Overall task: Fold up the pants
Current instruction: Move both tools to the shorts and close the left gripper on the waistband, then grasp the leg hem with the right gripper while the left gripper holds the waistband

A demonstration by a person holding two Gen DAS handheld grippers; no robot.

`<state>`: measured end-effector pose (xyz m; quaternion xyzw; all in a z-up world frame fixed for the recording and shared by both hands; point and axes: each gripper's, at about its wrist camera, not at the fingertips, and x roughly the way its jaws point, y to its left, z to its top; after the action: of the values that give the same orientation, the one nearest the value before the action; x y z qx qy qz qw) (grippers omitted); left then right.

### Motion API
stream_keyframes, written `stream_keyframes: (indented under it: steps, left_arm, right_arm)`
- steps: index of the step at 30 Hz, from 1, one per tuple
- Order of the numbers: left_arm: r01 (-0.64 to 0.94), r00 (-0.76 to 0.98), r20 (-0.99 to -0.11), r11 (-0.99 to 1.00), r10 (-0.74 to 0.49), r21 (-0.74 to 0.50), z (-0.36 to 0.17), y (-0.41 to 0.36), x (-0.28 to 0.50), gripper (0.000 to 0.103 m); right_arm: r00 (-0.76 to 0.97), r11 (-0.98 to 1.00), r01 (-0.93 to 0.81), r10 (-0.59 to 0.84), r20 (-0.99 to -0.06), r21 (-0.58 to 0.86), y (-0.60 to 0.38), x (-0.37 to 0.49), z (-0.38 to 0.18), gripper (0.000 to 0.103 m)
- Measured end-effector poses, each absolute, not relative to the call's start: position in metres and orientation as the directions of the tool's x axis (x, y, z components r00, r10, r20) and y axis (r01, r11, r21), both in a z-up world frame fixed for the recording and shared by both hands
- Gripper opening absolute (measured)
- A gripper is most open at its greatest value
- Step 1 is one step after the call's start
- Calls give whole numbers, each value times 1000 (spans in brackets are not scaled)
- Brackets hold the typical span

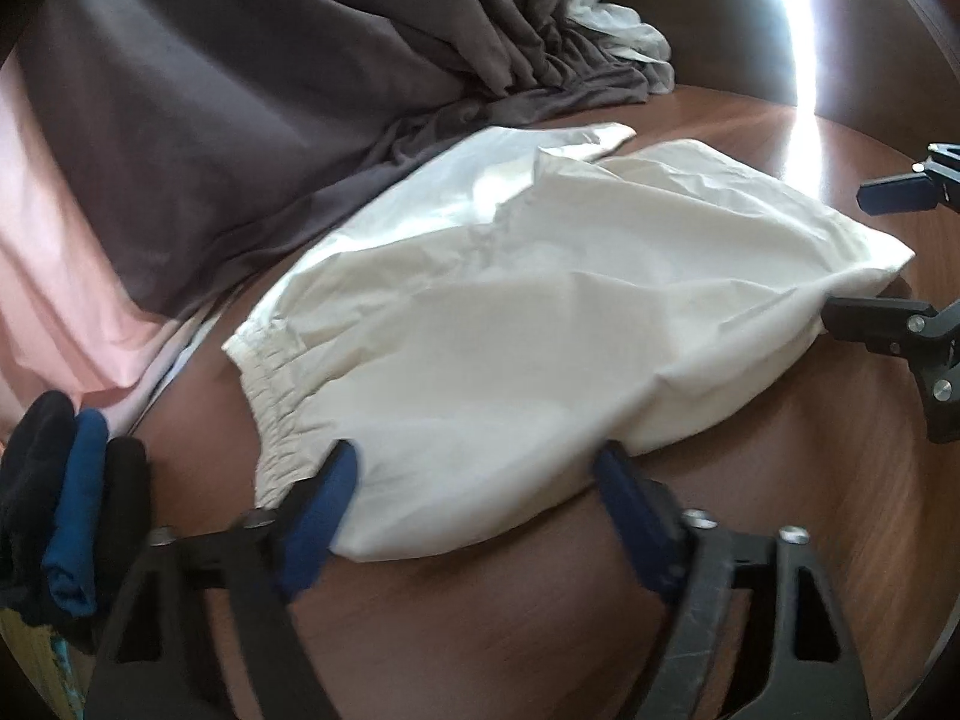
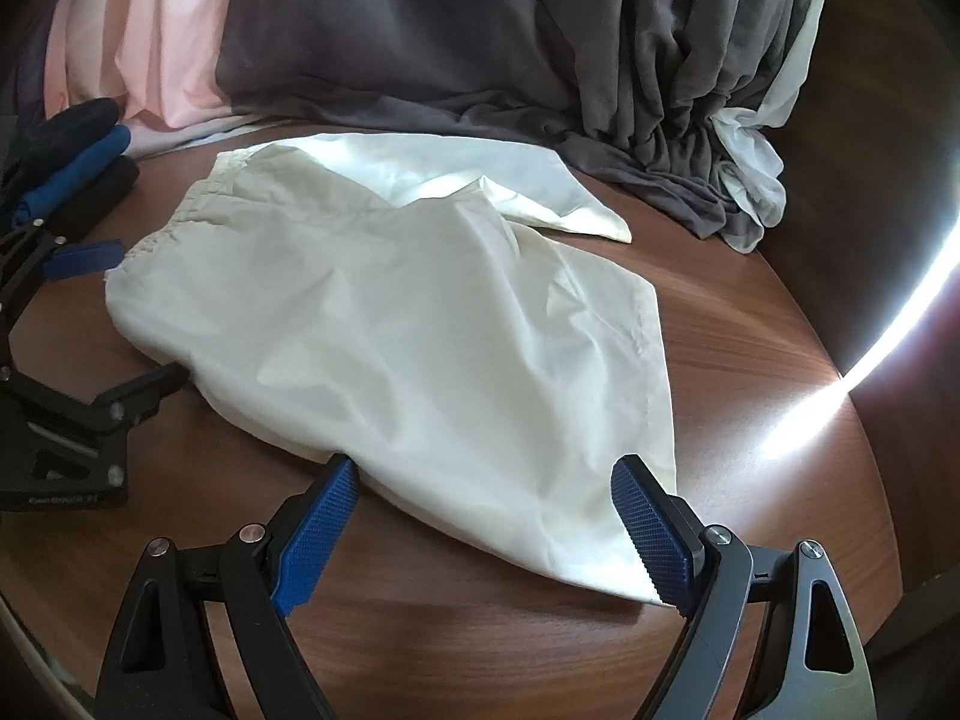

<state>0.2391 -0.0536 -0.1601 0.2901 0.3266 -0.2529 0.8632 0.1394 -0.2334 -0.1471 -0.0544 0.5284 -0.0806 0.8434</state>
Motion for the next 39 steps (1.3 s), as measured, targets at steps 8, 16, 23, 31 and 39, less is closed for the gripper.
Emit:
stream_keyframes:
  steps: [8, 16, 23, 31, 39]
  left_arm:
    - [658, 591, -756, 711, -282, 249, -161, -59, 245, 16]
    - [655, 595, -747, 717, -297, 236, -148, -59, 245, 12]
    - [642, 597, -754, 727, -274, 244, -148, -55, 246, 12]
    - [651, 592, -760, 714, -268, 256, -157, -62, 241, 38]
    - [647, 606, -752, 710, -258, 278, -162, -69, 244, 22]
  right_arm:
    - [413, 979, 92, -204, -887, -182, -243, 131, -151, 85]
    - [427, 986, 12, -155, -891, -166, -228, 128, -159, 77]
    - [417, 976, 104, -218, -882, -192, -248, 128, -162, 52]
    - [414, 973, 211, -173, -894, -90, -284, 127, -139, 9]
    - [512, 969, 232, -194, -837, -83, -278, 138, -98, 7]
